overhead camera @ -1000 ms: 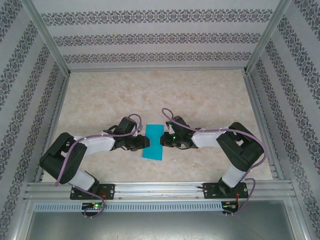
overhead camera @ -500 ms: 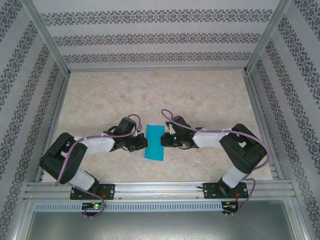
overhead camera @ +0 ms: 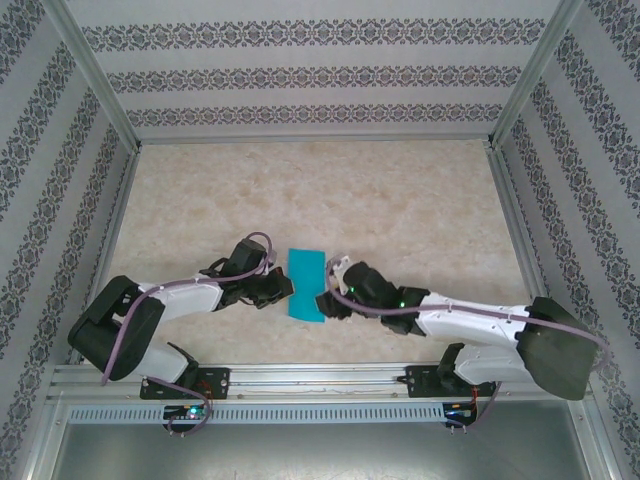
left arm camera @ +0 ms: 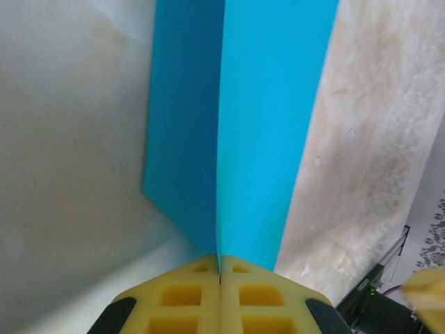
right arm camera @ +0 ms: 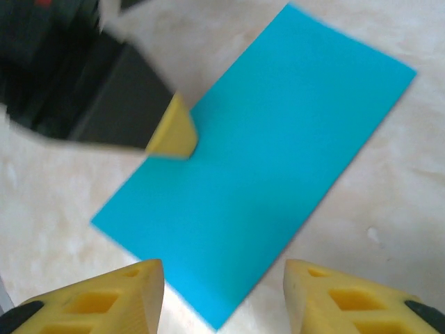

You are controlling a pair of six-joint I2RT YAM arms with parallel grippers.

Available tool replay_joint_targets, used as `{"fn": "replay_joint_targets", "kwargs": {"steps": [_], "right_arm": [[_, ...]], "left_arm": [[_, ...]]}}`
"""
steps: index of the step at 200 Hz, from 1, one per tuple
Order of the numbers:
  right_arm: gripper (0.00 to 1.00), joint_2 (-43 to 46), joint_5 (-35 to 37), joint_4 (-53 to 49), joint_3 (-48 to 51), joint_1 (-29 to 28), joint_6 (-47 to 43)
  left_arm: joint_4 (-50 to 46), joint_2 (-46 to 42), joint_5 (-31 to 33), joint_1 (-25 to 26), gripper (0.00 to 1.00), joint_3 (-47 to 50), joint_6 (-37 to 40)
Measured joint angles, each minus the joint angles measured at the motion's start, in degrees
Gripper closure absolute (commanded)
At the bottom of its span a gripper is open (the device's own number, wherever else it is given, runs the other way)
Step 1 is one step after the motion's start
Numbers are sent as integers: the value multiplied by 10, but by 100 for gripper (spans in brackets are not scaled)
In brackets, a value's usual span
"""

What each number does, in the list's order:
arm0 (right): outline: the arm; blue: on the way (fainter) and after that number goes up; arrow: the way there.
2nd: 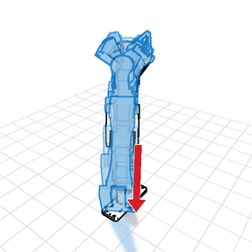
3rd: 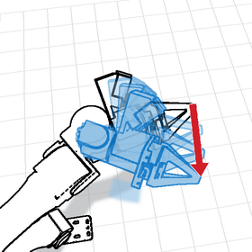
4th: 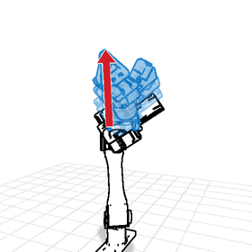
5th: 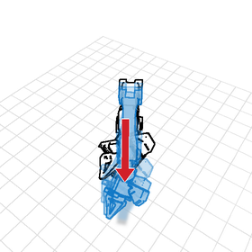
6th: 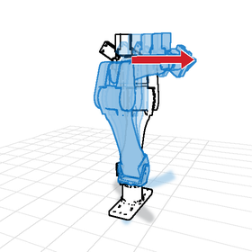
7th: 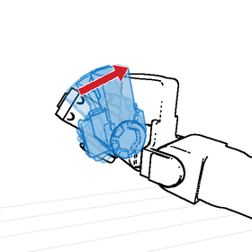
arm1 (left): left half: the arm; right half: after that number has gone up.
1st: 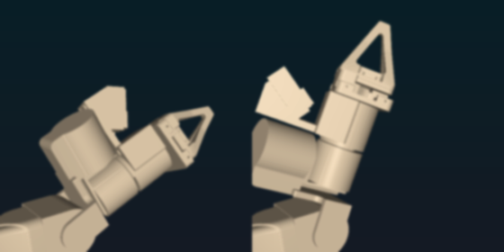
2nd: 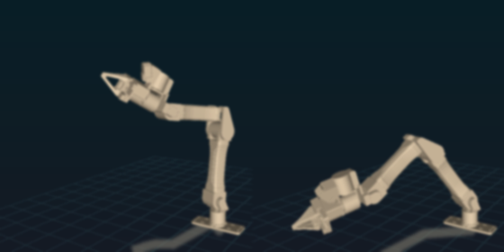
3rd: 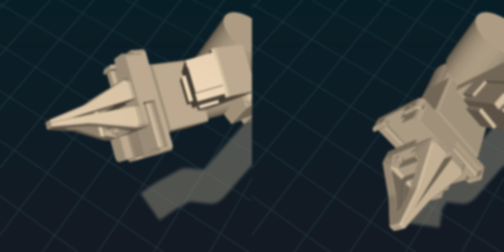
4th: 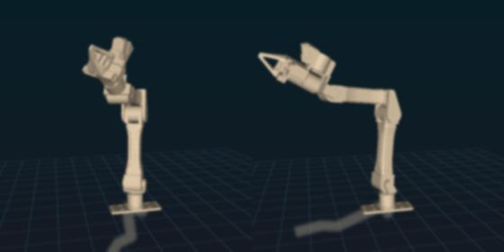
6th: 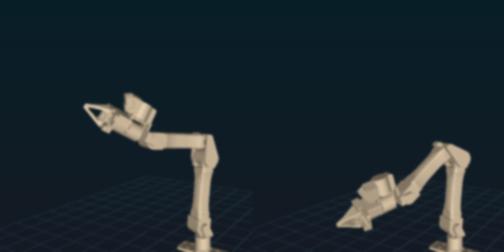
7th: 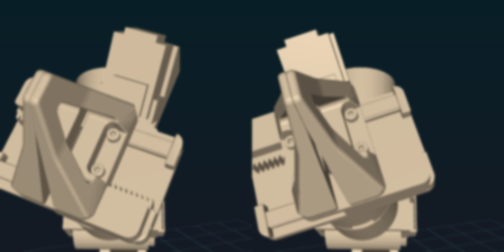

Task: Fold a paper plane with a square sheet of paper (fold left side to right side)
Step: Third fold the triangle at the center of the table.

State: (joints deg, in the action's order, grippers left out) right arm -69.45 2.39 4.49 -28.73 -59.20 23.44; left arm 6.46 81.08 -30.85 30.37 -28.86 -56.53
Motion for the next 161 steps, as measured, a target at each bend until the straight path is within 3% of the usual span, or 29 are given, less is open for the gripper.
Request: {"fn": "replay_joint_targets", "kwargs": {"steps": [33, 65, 112, 161], "right_arm": [[32, -22, 117, 20, 17, -113, -77], [24, -112, 211, 43, -3, -191, -145], [24, -211, 269, 72, -66, -206, -196], [35, -233, 276, 102, -88, -197, -217]], "left_arm": [[-4, -19, 7, 0, 100, 2, -12], [-9, -20, 10, 0, 100, 2, -20], [-13, -21, 11, 3, 100, 2, -23], [-13, -21, 10, 4, 100, 2, -23]]}}
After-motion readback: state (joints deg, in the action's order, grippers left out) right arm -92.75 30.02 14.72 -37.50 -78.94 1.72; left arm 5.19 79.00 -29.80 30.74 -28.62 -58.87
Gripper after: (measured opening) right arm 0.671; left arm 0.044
